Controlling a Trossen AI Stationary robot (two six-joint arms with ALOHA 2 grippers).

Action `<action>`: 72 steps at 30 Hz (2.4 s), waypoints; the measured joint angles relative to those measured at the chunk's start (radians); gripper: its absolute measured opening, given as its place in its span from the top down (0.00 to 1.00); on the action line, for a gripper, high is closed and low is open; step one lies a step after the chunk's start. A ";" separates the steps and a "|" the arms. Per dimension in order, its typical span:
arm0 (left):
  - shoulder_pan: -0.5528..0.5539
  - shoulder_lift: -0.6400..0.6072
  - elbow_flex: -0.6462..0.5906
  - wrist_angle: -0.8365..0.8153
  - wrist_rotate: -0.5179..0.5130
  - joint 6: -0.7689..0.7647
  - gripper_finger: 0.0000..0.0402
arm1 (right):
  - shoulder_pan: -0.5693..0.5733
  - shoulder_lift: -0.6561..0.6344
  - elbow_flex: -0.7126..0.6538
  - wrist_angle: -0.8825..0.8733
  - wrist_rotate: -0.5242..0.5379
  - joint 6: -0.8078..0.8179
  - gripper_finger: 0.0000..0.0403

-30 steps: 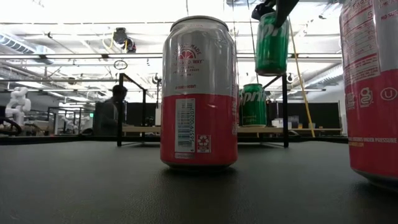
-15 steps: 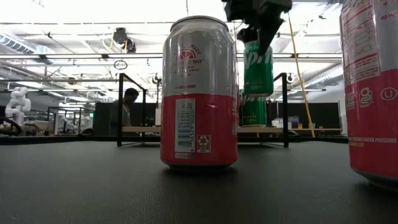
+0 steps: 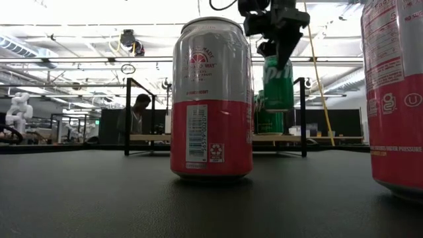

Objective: Place canned beverage on shelf
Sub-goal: Put the green soda can on the shelf

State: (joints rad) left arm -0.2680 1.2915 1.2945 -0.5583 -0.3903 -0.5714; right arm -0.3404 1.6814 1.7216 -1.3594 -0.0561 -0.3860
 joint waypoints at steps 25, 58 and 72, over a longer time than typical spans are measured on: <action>0.000 0.000 0.000 -0.001 -0.023 0.005 0.07 | -0.071 -0.009 -0.041 0.075 -0.052 -0.067 0.32; 0.000 0.000 0.000 -0.002 -0.023 0.008 0.07 | -0.084 -0.009 -0.214 0.228 -0.050 -0.089 0.32; 0.000 0.000 0.000 -0.003 -0.023 0.001 0.07 | -0.085 -0.010 -0.217 0.230 -0.044 -0.094 0.32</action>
State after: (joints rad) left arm -0.2678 1.2915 1.2945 -0.5617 -0.4137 -0.5701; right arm -0.4252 1.6714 1.5043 -1.1289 -0.0998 -0.4797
